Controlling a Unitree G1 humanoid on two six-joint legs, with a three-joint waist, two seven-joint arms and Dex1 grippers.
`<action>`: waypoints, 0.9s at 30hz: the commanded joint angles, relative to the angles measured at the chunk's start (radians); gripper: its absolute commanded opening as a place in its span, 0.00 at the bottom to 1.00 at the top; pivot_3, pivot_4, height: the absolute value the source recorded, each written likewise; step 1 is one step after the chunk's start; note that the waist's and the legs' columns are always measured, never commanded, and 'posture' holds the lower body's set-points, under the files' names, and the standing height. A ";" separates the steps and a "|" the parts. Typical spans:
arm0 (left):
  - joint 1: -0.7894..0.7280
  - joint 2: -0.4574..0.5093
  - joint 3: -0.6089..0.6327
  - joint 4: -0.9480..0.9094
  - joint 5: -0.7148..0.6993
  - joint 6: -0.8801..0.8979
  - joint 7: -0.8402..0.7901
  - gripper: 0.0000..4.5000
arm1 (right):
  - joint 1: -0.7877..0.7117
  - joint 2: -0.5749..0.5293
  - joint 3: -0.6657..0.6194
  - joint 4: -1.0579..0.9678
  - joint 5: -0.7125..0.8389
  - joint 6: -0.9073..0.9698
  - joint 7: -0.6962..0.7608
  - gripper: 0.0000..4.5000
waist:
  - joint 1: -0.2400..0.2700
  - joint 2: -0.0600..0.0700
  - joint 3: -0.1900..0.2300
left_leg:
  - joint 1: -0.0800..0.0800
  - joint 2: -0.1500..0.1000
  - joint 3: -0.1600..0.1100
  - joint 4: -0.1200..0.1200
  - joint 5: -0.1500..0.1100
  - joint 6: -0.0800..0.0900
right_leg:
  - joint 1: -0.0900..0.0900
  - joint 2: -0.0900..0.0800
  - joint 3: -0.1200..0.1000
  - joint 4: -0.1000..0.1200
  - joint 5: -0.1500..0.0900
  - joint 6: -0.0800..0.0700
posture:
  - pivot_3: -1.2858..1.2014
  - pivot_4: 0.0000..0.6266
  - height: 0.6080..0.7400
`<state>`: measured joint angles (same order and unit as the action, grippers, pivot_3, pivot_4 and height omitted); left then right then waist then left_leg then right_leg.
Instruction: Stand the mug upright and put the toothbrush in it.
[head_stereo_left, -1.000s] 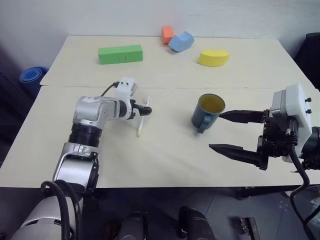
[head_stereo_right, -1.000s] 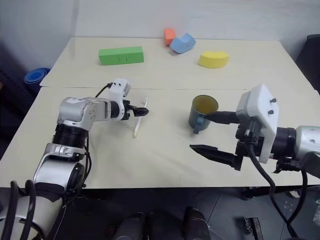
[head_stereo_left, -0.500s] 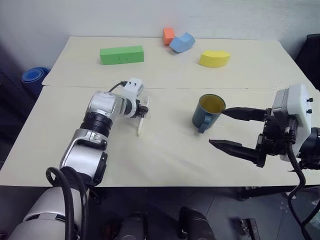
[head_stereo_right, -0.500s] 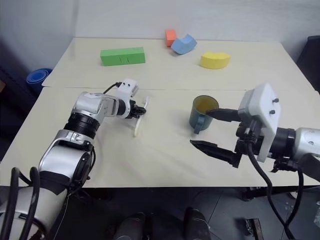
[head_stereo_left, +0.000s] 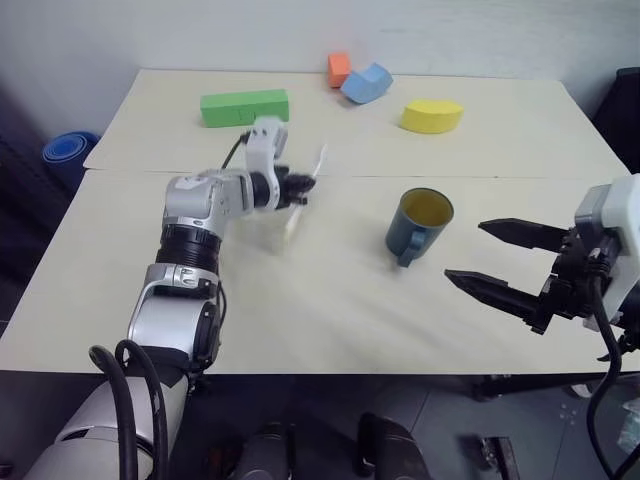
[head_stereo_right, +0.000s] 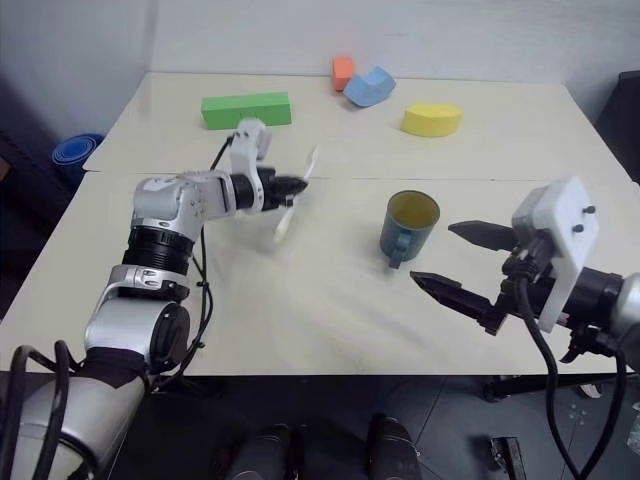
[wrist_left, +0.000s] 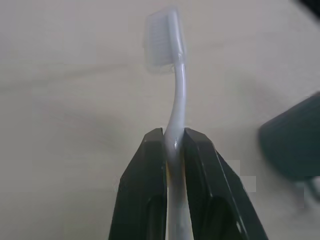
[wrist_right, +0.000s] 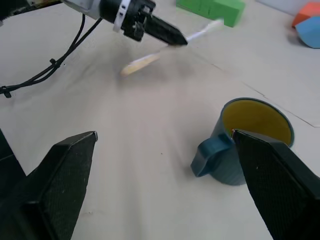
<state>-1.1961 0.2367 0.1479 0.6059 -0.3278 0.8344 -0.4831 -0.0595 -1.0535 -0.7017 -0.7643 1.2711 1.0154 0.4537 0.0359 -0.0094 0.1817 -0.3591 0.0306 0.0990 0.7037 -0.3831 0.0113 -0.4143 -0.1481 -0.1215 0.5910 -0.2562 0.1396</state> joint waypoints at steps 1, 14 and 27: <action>-0.145 -0.122 0.070 -0.015 -0.113 -0.168 -0.058 0.05 | 0.048 0.007 -0.081 -0.016 0.020 0.005 -0.082 1.00 | 0.013 -0.001 0.000 | -0.001 0.000 0.000 0.000 0.000 0.000 | 0.000 0.000 -0.001 0.000 0.000 0.000 | 0.52 0.24 1.00; -0.235 -0.378 -0.009 0.352 0.030 -0.751 -0.063 0.05 | 0.160 0.013 -0.209 -0.051 0.103 -0.024 -0.273 1.00 | 0.017 0.000 0.000 | -0.004 -0.001 0.001 0.002 0.001 0.003 | 0.000 0.000 -0.001 -0.006 0.001 -0.001 | 0.52 0.24 1.00; -0.167 -0.476 -0.027 0.466 0.086 -0.931 -0.055 0.35 | 0.165 -0.015 -0.230 -0.026 0.179 -0.070 -0.367 1.00 | 0.022 0.000 0.000 | -0.010 -0.001 -0.003 0.006 0.001 0.004 | -0.001 -0.001 -0.005 -0.007 0.001 -0.001 | 0.52 0.24 1.00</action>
<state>-1.3774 -0.2209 0.1207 1.0847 -0.2425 -0.0588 -0.5232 0.1348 -1.0479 -0.9200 -0.7996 1.4302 0.9885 0.1115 0.0579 -0.0097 0.1819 -0.3689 0.0295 0.0956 0.7099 -0.3825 0.0157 -0.4151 -0.1489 -0.1263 0.5839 -0.2554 0.1383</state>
